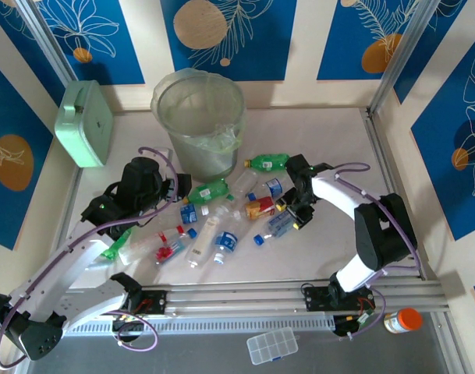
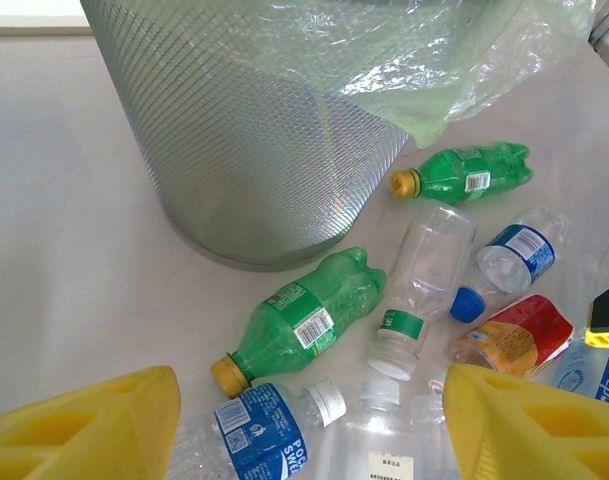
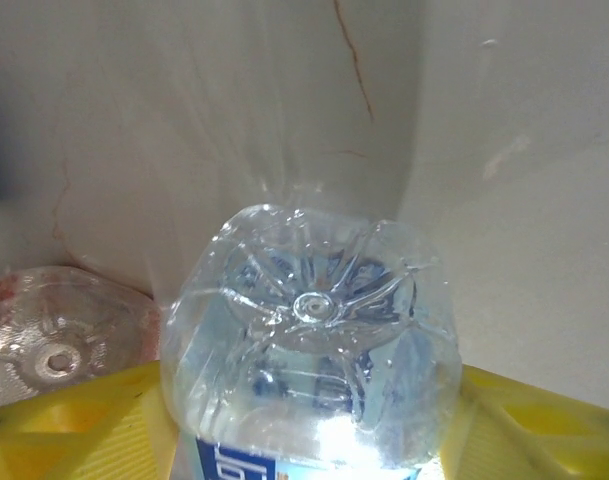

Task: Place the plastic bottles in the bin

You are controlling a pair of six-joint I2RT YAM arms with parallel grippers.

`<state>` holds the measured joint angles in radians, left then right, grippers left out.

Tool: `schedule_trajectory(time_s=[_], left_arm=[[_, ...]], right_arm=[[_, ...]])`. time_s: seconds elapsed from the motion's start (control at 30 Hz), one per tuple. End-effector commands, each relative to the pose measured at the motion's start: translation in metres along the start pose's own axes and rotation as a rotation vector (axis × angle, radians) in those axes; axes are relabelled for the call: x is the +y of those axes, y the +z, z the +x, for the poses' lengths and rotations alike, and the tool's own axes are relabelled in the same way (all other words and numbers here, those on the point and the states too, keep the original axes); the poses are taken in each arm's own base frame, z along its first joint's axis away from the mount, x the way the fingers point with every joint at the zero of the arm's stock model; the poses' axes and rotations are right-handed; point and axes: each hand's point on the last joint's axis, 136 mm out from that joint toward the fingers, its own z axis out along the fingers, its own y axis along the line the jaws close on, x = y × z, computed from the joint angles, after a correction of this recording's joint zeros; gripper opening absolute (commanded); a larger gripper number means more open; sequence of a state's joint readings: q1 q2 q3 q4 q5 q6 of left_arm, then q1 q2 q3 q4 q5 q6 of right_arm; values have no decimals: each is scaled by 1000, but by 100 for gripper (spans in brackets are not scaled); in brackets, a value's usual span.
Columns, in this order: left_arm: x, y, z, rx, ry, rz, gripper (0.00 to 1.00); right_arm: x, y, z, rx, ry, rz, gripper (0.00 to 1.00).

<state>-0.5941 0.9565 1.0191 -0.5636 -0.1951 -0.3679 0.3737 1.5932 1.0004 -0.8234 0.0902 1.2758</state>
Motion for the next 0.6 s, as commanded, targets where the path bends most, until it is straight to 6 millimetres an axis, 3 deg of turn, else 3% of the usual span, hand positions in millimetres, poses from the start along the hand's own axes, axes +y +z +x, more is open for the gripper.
schedule_trajectory(time_s=[0.0,0.13,0.3,0.43,0.57], left_arm=[[-6,-2,-3,-13,-2,33,70],[-7,-3,-4,-14,-3,37,70],[-8,-5,-6,-13,-2,42,70],[-12,-6,-6,-8,1,61,70],[-30,-7,-3,15,39,161,71]], right_arm=[[0,4,5,32,-15,26,68],[3,8,5,44,-15,30,69],[6,3,5,39,-11,15,59],[8,-13,5,16,-21,-17,54],[22,-35,8,7,-86,-100,53]])
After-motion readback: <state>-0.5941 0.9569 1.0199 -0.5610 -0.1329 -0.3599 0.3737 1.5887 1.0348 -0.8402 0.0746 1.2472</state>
